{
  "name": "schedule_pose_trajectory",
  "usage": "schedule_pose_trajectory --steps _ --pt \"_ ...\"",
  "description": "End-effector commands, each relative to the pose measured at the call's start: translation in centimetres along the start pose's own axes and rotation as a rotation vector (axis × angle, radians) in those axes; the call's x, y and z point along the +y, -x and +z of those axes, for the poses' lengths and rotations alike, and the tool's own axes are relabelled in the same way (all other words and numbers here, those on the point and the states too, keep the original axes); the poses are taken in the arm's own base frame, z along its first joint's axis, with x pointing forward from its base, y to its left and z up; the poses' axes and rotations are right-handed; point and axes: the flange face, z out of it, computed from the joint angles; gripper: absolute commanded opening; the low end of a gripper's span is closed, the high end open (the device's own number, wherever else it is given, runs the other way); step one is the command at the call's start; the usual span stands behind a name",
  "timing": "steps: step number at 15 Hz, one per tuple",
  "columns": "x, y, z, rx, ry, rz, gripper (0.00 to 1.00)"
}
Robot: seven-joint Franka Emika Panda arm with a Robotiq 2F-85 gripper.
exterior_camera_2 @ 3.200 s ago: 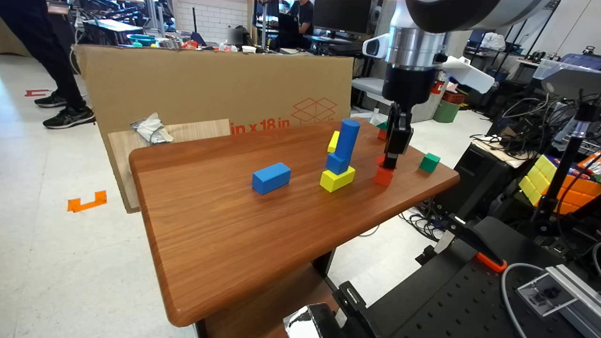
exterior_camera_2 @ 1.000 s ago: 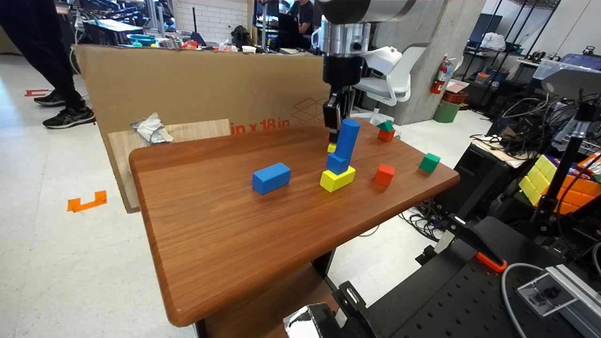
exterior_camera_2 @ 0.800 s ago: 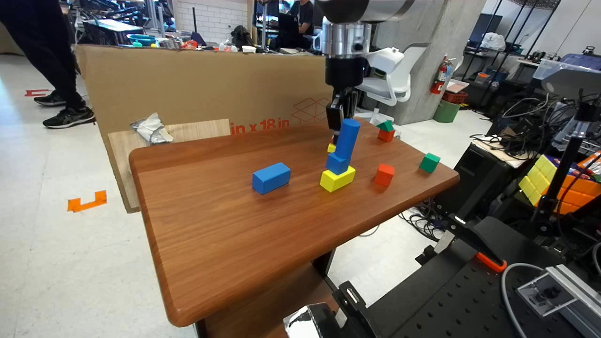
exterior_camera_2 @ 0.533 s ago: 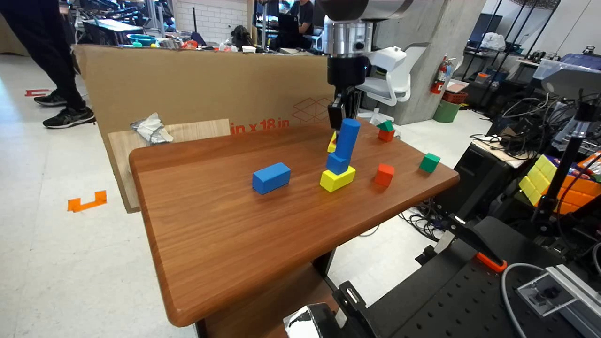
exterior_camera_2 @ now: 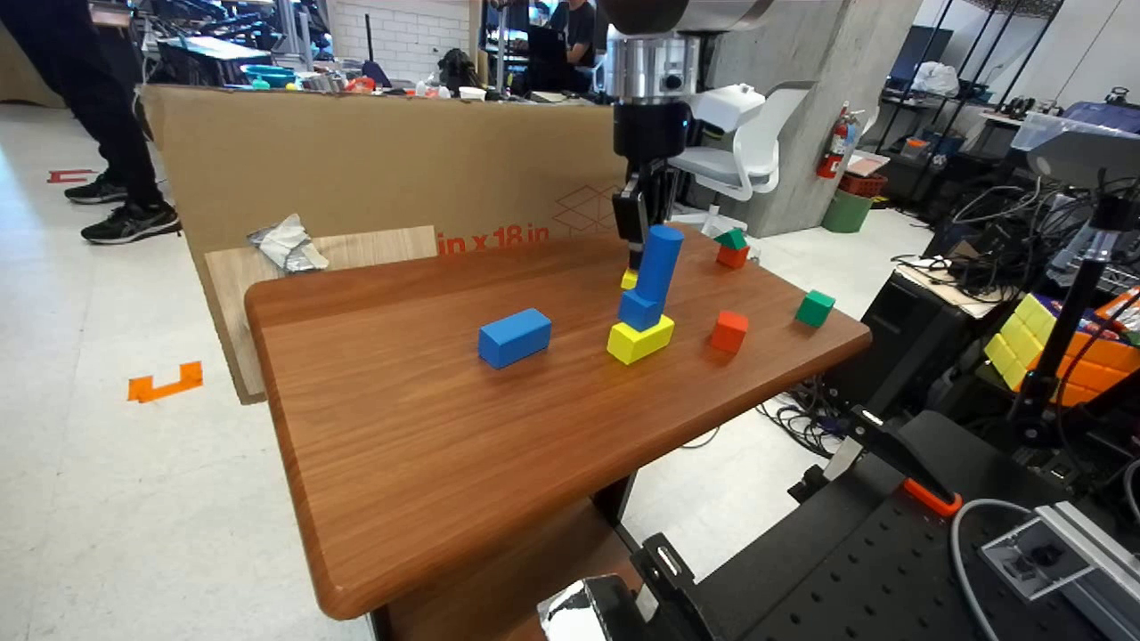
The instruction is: Put the orange block on top of the yellow blocks
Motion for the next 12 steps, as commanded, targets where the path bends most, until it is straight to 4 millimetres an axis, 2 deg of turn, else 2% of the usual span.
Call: schedule_pose_trajectory --steps 1,3,4,5,6,8,11,12 --pt "0.3 -0.9 0.2 -0.01 0.0 0.005 0.08" --pt "0.3 -1.1 0.5 -0.012 0.001 0.005 0.08" --pt "0.3 -1.2 0.6 -0.016 -0.001 0.011 0.29" --pt "0.3 -1.2 0.7 -0.019 -0.003 0.014 0.58" --pt "0.4 -1.2 0.5 -0.017 -0.002 0.016 0.6" --pt "0.3 -0.9 -0.1 -0.005 0.0 0.025 0.72" --pt "-0.1 0.9 -2.3 0.03 -0.005 0.043 0.95" --pt "-0.2 1.8 -3.5 0.041 -0.018 0.054 0.99"
